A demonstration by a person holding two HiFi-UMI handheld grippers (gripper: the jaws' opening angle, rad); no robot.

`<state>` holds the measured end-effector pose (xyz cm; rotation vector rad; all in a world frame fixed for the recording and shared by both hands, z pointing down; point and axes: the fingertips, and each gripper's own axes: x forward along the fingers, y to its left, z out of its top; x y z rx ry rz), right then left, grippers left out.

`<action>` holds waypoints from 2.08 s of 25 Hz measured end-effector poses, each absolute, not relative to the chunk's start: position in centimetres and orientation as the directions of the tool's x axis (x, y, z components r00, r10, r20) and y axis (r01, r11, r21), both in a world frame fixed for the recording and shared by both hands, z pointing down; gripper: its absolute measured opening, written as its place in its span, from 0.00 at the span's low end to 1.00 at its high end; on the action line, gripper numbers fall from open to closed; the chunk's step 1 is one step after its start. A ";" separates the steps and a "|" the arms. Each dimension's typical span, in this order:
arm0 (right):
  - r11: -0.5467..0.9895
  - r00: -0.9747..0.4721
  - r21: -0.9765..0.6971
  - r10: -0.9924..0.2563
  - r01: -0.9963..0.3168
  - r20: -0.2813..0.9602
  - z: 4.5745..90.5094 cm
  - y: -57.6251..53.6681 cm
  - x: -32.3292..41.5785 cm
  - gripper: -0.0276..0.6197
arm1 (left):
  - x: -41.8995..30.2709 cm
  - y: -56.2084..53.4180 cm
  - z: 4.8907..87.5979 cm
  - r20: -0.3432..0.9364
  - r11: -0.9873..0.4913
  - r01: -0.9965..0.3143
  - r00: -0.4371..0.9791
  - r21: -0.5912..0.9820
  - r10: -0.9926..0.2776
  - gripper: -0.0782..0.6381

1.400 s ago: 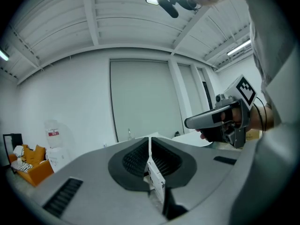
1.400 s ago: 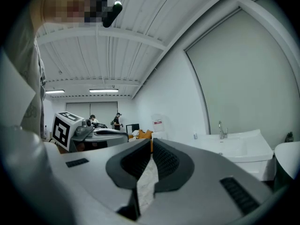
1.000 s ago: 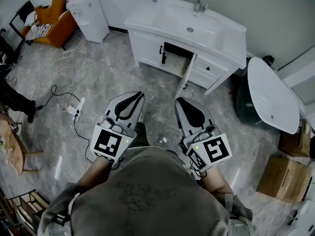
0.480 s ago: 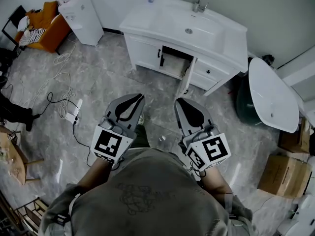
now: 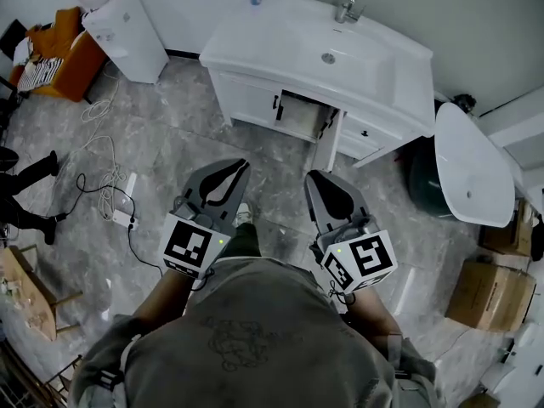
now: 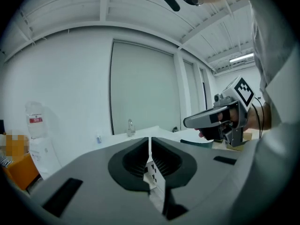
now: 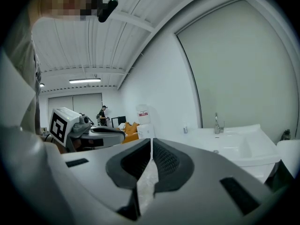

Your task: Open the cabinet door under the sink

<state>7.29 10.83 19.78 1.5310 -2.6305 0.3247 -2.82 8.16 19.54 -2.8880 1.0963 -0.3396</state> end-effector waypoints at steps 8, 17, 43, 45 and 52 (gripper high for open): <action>0.366 -0.381 -0.124 -0.916 -0.922 0.129 18.9 1.6 6.9 0.10 | -4.6 -0.8 19.8 0.198 -0.793 -0.603 0.770 -0.085 -0.607 0.15; 0.354 -0.361 -0.072 -0.914 -0.933 0.187 20.2 -4.9 5.2 0.10 | -4.8 -7.3 20.0 0.165 -0.849 -0.519 0.833 -0.099 -0.528 0.15; 0.356 -0.371 -0.104 -0.891 -0.929 0.261 28.3 -17.6 10.5 0.10 | 1.5 -19.8 29.7 0.269 -0.786 -0.616 0.749 -0.057 -0.606 0.15; 0.352 -0.372 -0.123 -0.889 -0.928 0.267 29.6 -18.4 10.5 0.10 | 2.1 -20.8 31.0 0.274 -0.782 -0.621 0.745 -0.046 -0.608 0.15; 0.321 -0.353 -0.154 -0.894 -0.934 0.276 33.9 -20.2 11.1 0.10 | 3.0 -23.0 36.4 0.312 -0.790 -0.613 0.745 -0.029 -0.589 0.28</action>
